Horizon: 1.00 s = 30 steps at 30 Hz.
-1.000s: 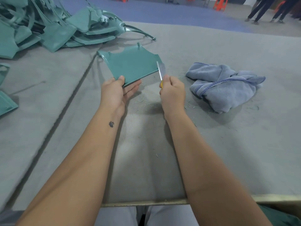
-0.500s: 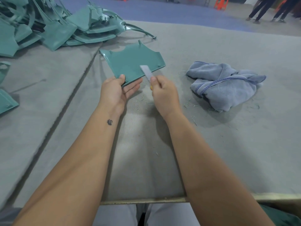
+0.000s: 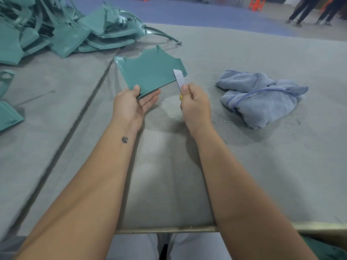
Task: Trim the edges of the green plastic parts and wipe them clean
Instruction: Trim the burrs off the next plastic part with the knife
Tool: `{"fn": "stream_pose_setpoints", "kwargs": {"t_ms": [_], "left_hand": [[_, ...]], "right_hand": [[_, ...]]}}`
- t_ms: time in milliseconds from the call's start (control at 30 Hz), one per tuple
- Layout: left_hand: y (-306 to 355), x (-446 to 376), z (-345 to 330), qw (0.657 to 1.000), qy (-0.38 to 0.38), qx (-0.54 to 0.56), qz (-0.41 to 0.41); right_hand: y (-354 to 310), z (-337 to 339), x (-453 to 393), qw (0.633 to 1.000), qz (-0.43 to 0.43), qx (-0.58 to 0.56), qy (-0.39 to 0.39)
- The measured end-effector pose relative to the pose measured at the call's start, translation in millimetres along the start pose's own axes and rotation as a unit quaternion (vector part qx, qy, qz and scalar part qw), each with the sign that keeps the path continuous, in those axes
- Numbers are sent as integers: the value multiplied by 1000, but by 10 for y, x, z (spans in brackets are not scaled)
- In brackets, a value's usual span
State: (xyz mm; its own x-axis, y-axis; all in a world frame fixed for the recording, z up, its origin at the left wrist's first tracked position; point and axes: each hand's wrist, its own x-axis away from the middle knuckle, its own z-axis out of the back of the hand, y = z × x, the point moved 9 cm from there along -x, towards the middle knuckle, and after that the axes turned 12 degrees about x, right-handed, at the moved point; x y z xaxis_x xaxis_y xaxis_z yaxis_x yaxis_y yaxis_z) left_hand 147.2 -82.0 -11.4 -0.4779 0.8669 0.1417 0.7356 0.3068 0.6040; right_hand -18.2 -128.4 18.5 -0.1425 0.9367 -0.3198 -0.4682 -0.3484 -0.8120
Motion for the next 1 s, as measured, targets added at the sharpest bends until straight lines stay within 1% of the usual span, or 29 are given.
{"fn": "stream_pose_setpoints", "kwargs": {"t_ms": [100, 133, 233, 267, 300, 367, 400, 500, 533, 633, 667, 700, 733, 800, 833, 900, 1000], "left_hand": [[-23, 13, -27, 1000, -6, -5, -1], [-26, 10, -30, 1000, -6, -5, -2], [-36, 6, -28, 1000, -3, 3, 0], [-35, 6, -26, 1000, -3, 1, 2], [-36, 7, -28, 1000, -5, -1, 3], [-38, 9, -38, 1000, -8, -2, 2], [-38, 11, -39, 1000, -8, -1, 0], [-39, 17, -47, 1000, -7, -5, -1], [-40, 18, -47, 1000, -7, -6, 0], [-37, 29, -50, 1000, -7, 1, 0], [-34, 29, -49, 1000, -6, 2, 0], [-34, 27, -45, 1000, -2, 2, 3], [-36, 22, -33, 1000, 5, 0, 8], [-45, 4, 5, 999, 23, -1, 23], [-46, -5, 16, 999, 27, 0, 31], [-43, -11, 10, 999, 22, -1, 42], [-39, -3, -16, 999, 14, 1, 47]], "right_hand": [[-115, -132, 62, 996, 41, 66, -45], [-123, -137, 58, 996, 45, 64, -41], [-7, 19, 7, 999, -17, -28, 23], [6, 33, -4, 999, -16, -40, 28], [-20, 11, 2, 1000, -4, -22, 19], [-140, -104, 59, 998, 44, 45, -28], [-158, -127, 70, 997, 55, 53, -33], [-65, -17, 25, 1000, 19, 3, 8], [-63, -5, 20, 1000, 24, 0, 9], [-179, -183, 74, 991, 79, 83, -65], [-205, -202, 85, 990, 86, 81, -72], [-191, -178, 73, 994, 69, 46, -69], [-145, -118, 53, 998, 32, -18, -54], [-22, -24, 22, 985, -43, -162, -38], [8, -15, 20, 977, -63, -199, -45], [-28, -55, 33, 973, -61, -209, -78], [-112, -142, 67, 980, -42, -151, -121]]}}
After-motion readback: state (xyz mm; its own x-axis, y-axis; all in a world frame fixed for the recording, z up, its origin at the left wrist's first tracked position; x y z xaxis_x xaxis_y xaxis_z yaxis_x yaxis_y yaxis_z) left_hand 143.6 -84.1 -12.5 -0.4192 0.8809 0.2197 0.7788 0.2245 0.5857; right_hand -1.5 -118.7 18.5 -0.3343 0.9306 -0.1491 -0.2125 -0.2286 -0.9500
